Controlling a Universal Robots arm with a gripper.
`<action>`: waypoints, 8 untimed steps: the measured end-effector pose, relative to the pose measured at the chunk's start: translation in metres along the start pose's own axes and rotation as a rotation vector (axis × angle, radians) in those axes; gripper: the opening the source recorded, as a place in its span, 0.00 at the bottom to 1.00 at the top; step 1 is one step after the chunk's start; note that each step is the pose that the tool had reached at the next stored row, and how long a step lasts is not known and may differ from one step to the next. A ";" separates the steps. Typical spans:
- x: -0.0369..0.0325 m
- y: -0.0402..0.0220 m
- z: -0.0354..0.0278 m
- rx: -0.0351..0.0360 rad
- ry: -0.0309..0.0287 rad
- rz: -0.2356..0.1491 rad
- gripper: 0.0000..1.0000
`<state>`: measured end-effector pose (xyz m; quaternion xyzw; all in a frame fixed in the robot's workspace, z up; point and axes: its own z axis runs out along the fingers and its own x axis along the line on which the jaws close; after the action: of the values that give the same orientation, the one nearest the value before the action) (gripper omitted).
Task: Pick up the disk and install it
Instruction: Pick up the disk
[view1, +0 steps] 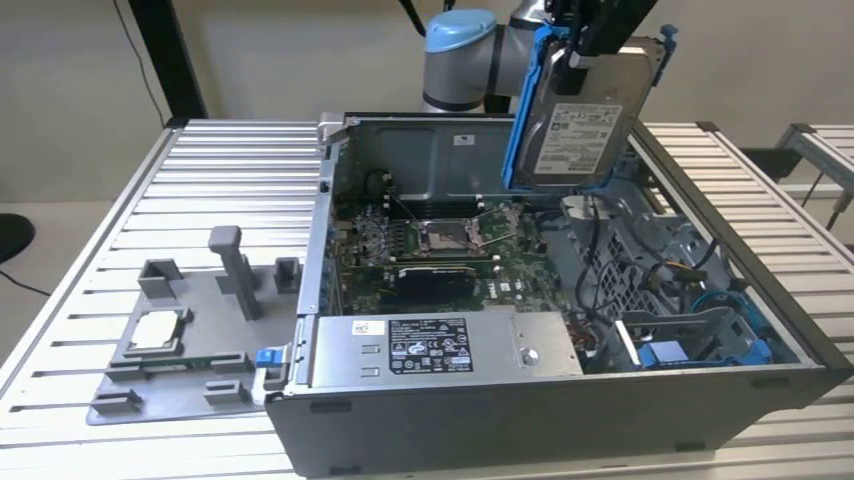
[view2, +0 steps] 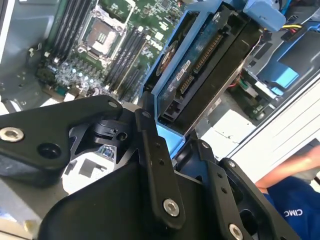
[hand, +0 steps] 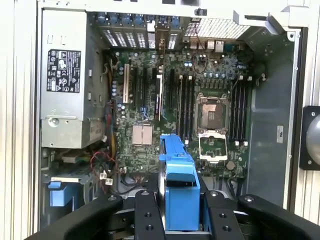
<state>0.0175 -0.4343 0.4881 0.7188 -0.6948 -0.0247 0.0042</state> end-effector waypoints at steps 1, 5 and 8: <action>0.0020 -0.0007 -0.0007 -0.0003 -0.0001 0.000 0.00; 0.0096 -0.0031 -0.0050 -0.0006 -0.0001 0.000 0.00; 0.0152 -0.0049 -0.0090 -0.0008 -0.0001 0.001 0.00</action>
<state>0.0233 -0.4496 0.4965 0.7185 -0.6951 -0.0250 0.0044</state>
